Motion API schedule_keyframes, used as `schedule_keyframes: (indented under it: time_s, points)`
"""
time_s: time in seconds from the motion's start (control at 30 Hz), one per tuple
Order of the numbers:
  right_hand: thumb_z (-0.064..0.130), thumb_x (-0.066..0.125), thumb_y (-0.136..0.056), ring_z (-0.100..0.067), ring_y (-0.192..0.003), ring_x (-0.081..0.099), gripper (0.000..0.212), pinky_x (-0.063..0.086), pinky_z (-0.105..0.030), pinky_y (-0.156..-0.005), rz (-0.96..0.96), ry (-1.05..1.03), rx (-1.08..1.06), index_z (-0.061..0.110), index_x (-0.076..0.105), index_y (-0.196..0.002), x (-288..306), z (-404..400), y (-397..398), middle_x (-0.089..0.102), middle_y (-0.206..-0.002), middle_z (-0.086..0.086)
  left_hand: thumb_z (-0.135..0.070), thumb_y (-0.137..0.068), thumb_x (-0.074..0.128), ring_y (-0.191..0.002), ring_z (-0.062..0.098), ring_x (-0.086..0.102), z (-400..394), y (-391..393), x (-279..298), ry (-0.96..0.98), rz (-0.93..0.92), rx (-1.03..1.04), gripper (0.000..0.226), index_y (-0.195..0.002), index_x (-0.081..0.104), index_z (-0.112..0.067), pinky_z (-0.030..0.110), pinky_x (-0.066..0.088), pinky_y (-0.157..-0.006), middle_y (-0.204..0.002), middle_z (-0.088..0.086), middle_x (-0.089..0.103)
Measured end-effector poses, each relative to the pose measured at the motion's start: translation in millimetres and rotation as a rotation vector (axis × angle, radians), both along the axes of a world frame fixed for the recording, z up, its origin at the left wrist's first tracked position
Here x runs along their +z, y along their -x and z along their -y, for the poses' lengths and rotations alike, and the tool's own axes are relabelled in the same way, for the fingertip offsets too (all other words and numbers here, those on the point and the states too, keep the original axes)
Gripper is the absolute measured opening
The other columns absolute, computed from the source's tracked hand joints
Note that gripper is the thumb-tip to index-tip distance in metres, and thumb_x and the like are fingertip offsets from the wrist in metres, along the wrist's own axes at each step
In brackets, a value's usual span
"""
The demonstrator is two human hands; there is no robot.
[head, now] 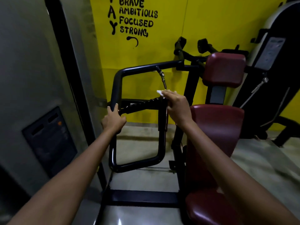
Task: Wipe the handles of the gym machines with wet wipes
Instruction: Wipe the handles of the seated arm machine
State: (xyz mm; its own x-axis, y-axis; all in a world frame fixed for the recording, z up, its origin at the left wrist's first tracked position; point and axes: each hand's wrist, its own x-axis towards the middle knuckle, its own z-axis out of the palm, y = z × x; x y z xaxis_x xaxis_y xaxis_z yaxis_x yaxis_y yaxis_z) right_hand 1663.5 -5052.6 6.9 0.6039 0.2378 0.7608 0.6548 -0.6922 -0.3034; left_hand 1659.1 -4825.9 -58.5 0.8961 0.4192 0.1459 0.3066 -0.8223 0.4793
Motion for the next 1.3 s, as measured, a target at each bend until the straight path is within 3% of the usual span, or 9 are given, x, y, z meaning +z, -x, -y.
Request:
schedule_keyframes:
  time_s: [0.2, 0.3, 0.4, 0.53, 0.73, 0.97, 1.1, 1.2, 1.3]
  points:
    - [-0.010, 0.051, -0.079, -0.026, -0.107, 0.062, 0.046, 0.050, -0.035, -0.089, -0.223, -0.161, -0.037, 0.010, 0.065, -0.118, -11.5, 42.7, -43.0, 0.066, -0.115, -0.012, -0.045, -0.091, 0.051, -0.122, 0.041, 0.047, 1.7, -7.8, -2.6, -0.067, 0.025, 0.054, 0.067, -0.149, 0.023, -0.027, 0.040, 0.041, -0.094, -0.152, 0.013, 0.025]
    - [-0.013, 0.050, -0.080, -0.028, -0.117, 0.056, 0.052, 0.045, -0.041, -0.100, -0.262, -0.069, -0.003, 0.011, 0.059, -0.125, -22.6, 46.4, -62.1, 0.061, -0.124, -0.012, -0.045, -0.088, 0.054, -0.122, 0.040, 0.047, 2.9, -10.3, -5.6, -0.091, 0.027, 0.083, 0.069, -0.149, 0.024, -0.028, 0.040, 0.041, -0.093, -0.152, 0.011, 0.026]
    - [-0.016, 0.044, -0.079, -0.022, -0.131, 0.043, 0.064, 0.033, -0.034, -0.110, -0.262, 0.121, 0.079, 0.014, 0.048, -0.135, -26.6, 44.1, -77.2, 0.049, -0.138, -0.009, -0.046, -0.088, 0.054, -0.122, 0.039, 0.047, 2.0, -12.8, -7.6, -0.107, 0.038, 0.120, 0.069, -0.148, 0.025, -0.030, 0.040, 0.041, -0.094, -0.152, 0.009, 0.028]
    - [-0.004, 0.046, -0.087, -0.021, -0.129, 0.046, 0.042, 0.033, -0.031, -0.110, -0.338, 0.095, 0.215, 0.007, 0.057, -0.126, -14.5, 43.6, -99.8, 0.052, -0.135, -0.012, -0.044, -0.089, 0.053, -0.125, 0.036, 0.046, 2.1, -10.6, -7.2, -0.092, 0.053, 0.141, 0.065, -0.148, 0.027, -0.031, 0.041, 0.039, -0.097, -0.152, 0.005, 0.030]
    - [-0.007, 0.050, -0.081, -0.030, -0.132, 0.040, 0.047, 0.036, -0.042, -0.106, -0.079, 0.237, 0.265, 0.004, 0.056, -0.127, -43.9, 52.9, -91.2, 0.048, -0.138, -0.014, -0.045, -0.089, 0.052, -0.125, 0.031, 0.048, 3.7, -13.5, -11.0, -0.092, 0.113, 0.189, 0.065, -0.147, 0.030, -0.028, 0.038, 0.040, -0.095, -0.149, 0.003, 0.037]
    - [-0.001, 0.049, -0.088, -0.028, -0.131, 0.043, 0.047, 0.043, -0.038, -0.099, -0.143, 0.243, 0.190, 0.010, 0.050, -0.134, -29.7, 43.8, -97.7, 0.047, -0.140, -0.011, -0.047, -0.090, 0.049, -0.104, 0.036, 0.055, 22.5, -3.8, -19.2, -0.234, 0.072, 0.297, 0.069, -0.148, 0.027, -0.018, 0.038, 0.045, -0.079, -0.127, 0.014, 0.051]
    - [-0.014, 0.051, -0.077, -0.039, -0.122, 0.050, 0.053, 0.040, -0.045, -0.101, 0.045, 0.245, 0.213, 0.000, 0.053, -0.128, -45.0, 46.5, -97.3, 0.054, -0.130, -0.021, -0.041, -0.092, 0.049, -0.097, 0.035, 0.052, 32.3, 2.4, -26.7, -0.322, 0.055, 0.326, 0.067, -0.148, 0.025, -0.012, 0.039, 0.045, -0.072, -0.121, 0.017, 0.049]
    - [0.003, 0.047, -0.090, -0.033, -0.106, 0.058, 0.037, 0.048, -0.036, -0.081, -0.101, 0.244, 0.202, 0.006, 0.056, -0.125, -32.4, 42.7, -104.2, 0.058, -0.123, -0.013, -0.038, -0.091, 0.051, -0.096, 0.034, 0.051, 36.3, 7.0, -29.4, -0.333, 0.061, 0.327, 0.067, -0.148, 0.026, -0.011, 0.041, 0.045, -0.073, -0.122, 0.017, 0.049]
    - [0.013, 0.045, -0.095, -0.024, -0.077, 0.061, 0.027, 0.041, -0.031, -0.061, -0.317, 0.050, 0.328, 0.011, 0.065, -0.113, -18.3, 46.5, -115.8, 0.068, -0.097, -0.010, -0.035, -0.090, 0.054, -0.099, 0.035, 0.049, 42.9, 10.0, -30.2, -0.323, 0.073, 0.351, 0.067, -0.147, 0.028, -0.010, 0.041, 0.044, -0.075, -0.125, 0.017, 0.047]
